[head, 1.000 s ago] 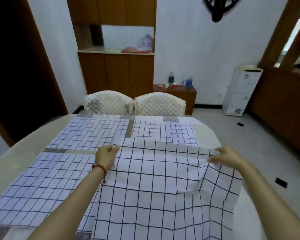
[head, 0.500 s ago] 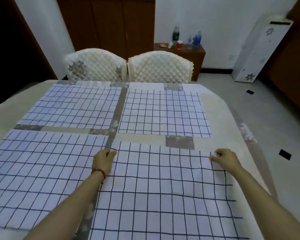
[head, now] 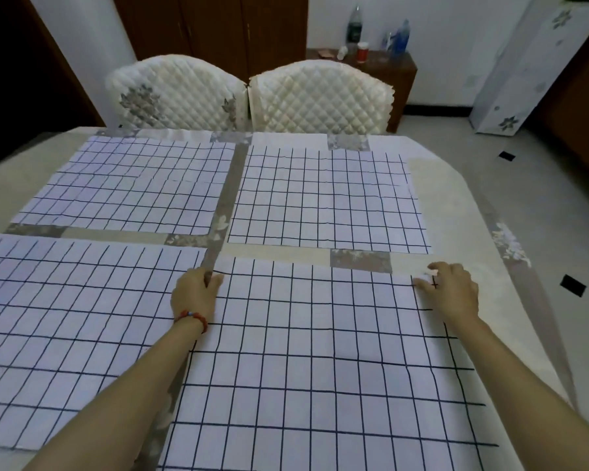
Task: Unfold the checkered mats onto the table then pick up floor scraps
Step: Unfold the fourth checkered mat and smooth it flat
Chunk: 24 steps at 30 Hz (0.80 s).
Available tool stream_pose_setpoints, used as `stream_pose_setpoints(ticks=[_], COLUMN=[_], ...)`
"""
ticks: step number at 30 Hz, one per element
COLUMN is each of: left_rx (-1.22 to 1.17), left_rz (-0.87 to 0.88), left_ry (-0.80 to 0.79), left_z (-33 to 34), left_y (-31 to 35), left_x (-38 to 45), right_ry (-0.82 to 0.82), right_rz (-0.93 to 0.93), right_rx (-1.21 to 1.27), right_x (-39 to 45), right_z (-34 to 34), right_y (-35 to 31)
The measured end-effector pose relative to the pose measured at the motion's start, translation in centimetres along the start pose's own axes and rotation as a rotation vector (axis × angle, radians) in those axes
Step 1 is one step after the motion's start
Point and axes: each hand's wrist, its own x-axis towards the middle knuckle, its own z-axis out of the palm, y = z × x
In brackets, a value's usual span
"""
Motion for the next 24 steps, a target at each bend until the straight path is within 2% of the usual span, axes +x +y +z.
stream_pose_setpoints(ticks=[2, 4, 5, 7, 9, 11, 14, 24], left_rx=[0.05, -0.022, -0.051, 0.041, 0.197, 0.311, 0.376, 0.342], left_rz=[0.038, 0.143, 0.205, 0.306, 0.332, 0.344, 0.392, 0.418], left_ry=[0.081, 0.122, 0.086, -0.09, -0.286, -0.373, -0.342, -0.314], left_z=[0.2, 0.8, 1.4, 3.4, 5.6, 7.2, 8.0, 8.3], left_y=[0.8, 2.5, 3.6, 5.2, 5.4, 4.4, 3.2, 3.5], left_x=[-0.8, -2.8, -4.1, -7.2, -9.8, -11.1, -10.6, -9.0], right_ry=[0.095, 0.122, 0.099, -0.017, -0.139, -0.169, -0.159, -0.169], right_rz=[-0.046, -0.15, -0.203, -0.27, -0.279, -0.263, -0.251, -0.244], right_rx=[0.023, 0.07, 0.066, 0.008, -0.067, -0.102, -0.109, -0.161], right_x=[-1.6, -4.1, -5.5, -8.2, -10.0, -10.5, -9.6, -8.4], right_z=[0.6, 2.0, 2.8, 4.8, 6.7, 7.7, 8.0, 7.6], right_y=[-1.1, -2.9, -3.8, -5.1, -5.4, -5.1, -5.3, -6.1])
